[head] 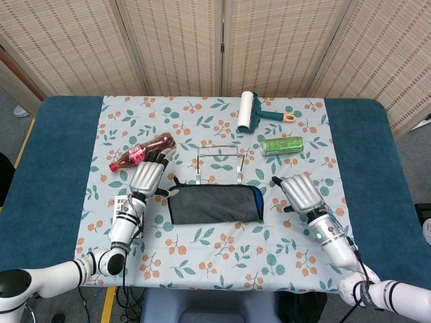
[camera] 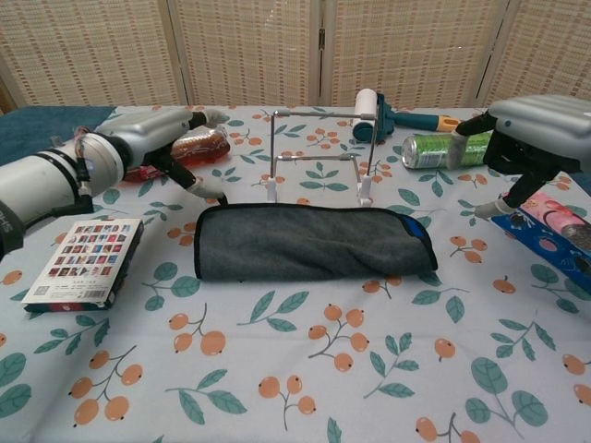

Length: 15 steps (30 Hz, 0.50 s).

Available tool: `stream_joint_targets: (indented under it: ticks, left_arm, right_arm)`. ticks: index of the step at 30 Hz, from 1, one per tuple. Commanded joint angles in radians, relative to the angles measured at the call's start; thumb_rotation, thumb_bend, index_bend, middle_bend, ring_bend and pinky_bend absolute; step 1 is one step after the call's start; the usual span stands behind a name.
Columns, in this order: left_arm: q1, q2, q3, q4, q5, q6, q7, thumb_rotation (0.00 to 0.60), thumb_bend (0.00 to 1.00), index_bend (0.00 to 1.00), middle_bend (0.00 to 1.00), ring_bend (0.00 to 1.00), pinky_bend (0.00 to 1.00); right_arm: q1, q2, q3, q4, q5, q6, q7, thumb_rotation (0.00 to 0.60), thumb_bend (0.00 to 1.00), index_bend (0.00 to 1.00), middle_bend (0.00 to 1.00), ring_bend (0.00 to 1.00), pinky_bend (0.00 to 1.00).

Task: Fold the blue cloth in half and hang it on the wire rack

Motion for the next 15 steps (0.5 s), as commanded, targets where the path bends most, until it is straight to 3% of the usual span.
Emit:
stream_joint_targets:
  ticks: [1,4,9,15]
  left_arm:
    - [0.04,0.054,0.002,-0.065,0.01,0.041,-0.012,0.527,0.02,0.0,0.0,0.0,0.08]
    - [0.076,0.099,0.006,-0.128,0.023,0.088,-0.018,0.6,0.02,0.0,0.0,0.0,0.08]
    - [0.142,0.179,0.015,-0.231,0.04,0.159,-0.037,0.6,0.02,0.0,0.0,0.0,0.08]
    - [0.229,0.297,0.047,-0.338,0.087,0.227,-0.073,0.6,0.08,0.01,0.0,0.0,0.1]
  right_arm:
    - [-0.017,0.036,-0.02,-0.025,-0.038,0.024,0.009,0.6,0.08,0.4,0.88,0.84,0.97]
    - [-0.033,0.072,-0.038,-0.045,-0.075,0.049,0.013,0.6,0.11,0.4,0.84,0.8,0.97]
    - [-0.058,0.124,-0.064,-0.065,-0.132,0.086,0.042,0.6,0.19,0.4,0.76,0.75,0.97]
    - [-0.084,0.173,-0.098,-0.047,-0.196,0.115,0.09,0.6,0.2,0.43,0.72,0.72,0.97]
